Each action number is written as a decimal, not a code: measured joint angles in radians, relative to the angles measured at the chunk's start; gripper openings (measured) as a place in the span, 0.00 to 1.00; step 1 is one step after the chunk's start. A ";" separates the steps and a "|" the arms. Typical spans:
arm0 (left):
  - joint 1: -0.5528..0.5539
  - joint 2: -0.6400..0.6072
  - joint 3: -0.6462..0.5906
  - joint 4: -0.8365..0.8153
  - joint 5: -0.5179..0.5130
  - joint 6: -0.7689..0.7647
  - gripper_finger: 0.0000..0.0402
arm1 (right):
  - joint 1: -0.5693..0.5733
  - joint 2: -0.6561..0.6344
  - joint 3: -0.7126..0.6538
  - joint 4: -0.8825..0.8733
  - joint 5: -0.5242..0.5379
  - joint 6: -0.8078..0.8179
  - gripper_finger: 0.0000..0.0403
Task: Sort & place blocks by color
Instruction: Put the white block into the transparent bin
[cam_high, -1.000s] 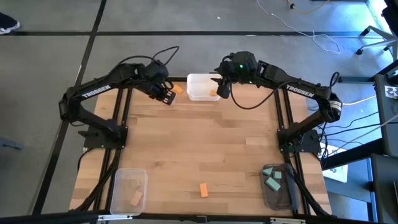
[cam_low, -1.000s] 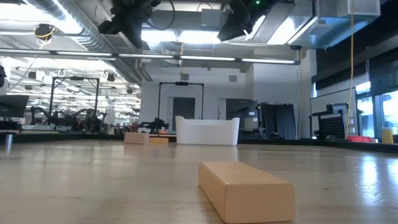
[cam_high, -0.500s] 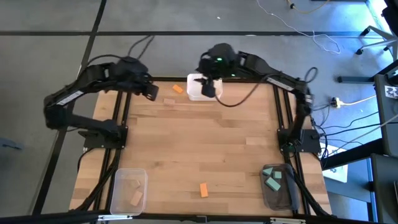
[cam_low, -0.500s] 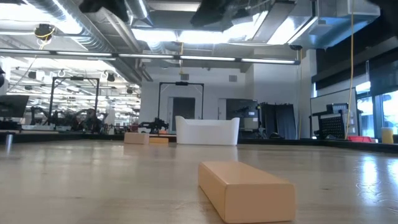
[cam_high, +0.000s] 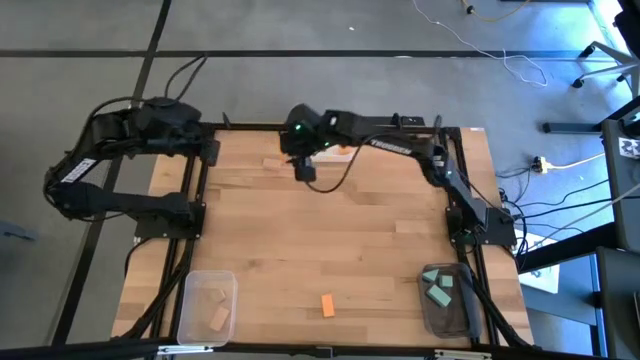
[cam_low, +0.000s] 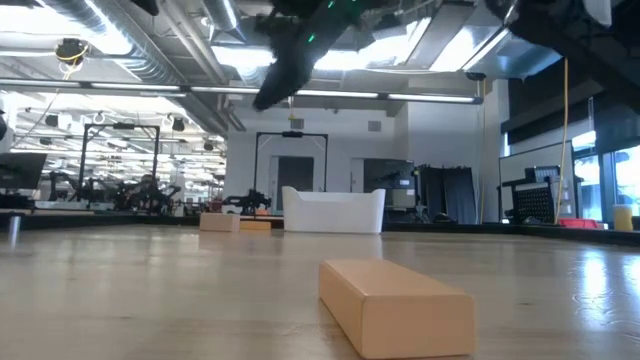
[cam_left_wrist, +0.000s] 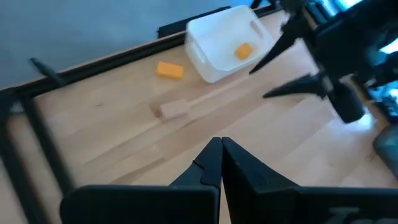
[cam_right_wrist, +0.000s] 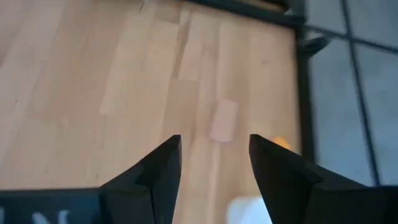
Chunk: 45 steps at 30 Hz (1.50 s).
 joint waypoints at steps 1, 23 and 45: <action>0.000 -0.004 0.000 -0.008 -0.004 0.000 0.00 | 0.002 0.020 -0.001 0.021 -0.004 0.019 0.47; 0.000 -0.015 0.000 -0.071 0.029 -0.009 0.00 | -0.073 0.315 -0.001 0.404 -0.057 0.303 0.47; 0.000 -0.015 0.000 -0.071 0.030 -0.009 0.00 | -0.081 0.361 -0.004 0.435 -0.015 0.355 0.47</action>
